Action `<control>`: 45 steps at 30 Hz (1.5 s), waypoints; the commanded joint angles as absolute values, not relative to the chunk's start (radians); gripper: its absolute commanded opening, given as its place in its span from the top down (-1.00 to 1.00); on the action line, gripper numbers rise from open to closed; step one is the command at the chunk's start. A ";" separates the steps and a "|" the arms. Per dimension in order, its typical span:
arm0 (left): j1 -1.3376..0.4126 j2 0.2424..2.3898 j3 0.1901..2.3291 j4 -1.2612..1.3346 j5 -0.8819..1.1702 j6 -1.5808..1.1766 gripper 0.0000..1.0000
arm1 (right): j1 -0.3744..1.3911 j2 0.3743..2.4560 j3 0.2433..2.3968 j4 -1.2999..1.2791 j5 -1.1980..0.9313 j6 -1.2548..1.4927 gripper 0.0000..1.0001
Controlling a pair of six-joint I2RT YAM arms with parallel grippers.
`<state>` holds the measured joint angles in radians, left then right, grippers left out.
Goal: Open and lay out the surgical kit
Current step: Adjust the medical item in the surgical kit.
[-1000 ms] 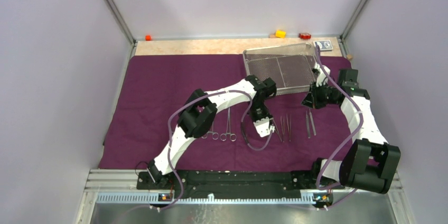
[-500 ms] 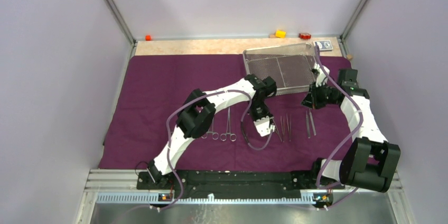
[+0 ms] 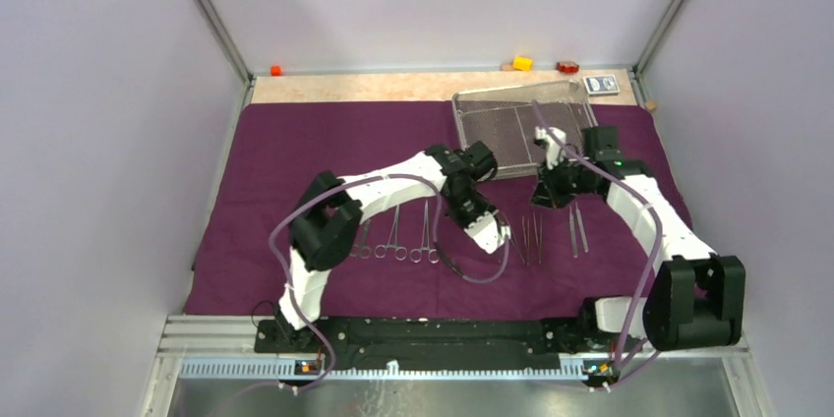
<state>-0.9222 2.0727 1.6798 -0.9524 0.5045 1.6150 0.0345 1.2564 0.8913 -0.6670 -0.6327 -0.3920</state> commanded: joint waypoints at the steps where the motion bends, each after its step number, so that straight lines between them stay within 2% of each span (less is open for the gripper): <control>1: -0.882 1.880 1.519 -0.771 0.494 1.400 0.38 | 0.176 1.317 0.904 -0.620 -0.529 -0.399 0.91; 7: -0.804 1.706 1.282 -0.640 0.504 1.291 0.38 | 0.316 1.429 0.928 -0.573 -0.407 -0.410 0.96; 16: -0.722 1.571 1.105 -0.562 0.532 1.255 0.38 | 0.438 1.540 0.958 -0.535 -0.315 -0.413 1.00; 45: -0.712 1.551 1.046 -0.512 0.561 1.251 0.38 | 0.462 1.598 0.966 -0.510 -0.270 -0.387 1.00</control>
<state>-0.7151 1.5852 1.0630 -0.5392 0.5316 1.2583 0.4496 1.5909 0.9241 -0.5381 -0.2863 -0.3969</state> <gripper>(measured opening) 0.311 0.003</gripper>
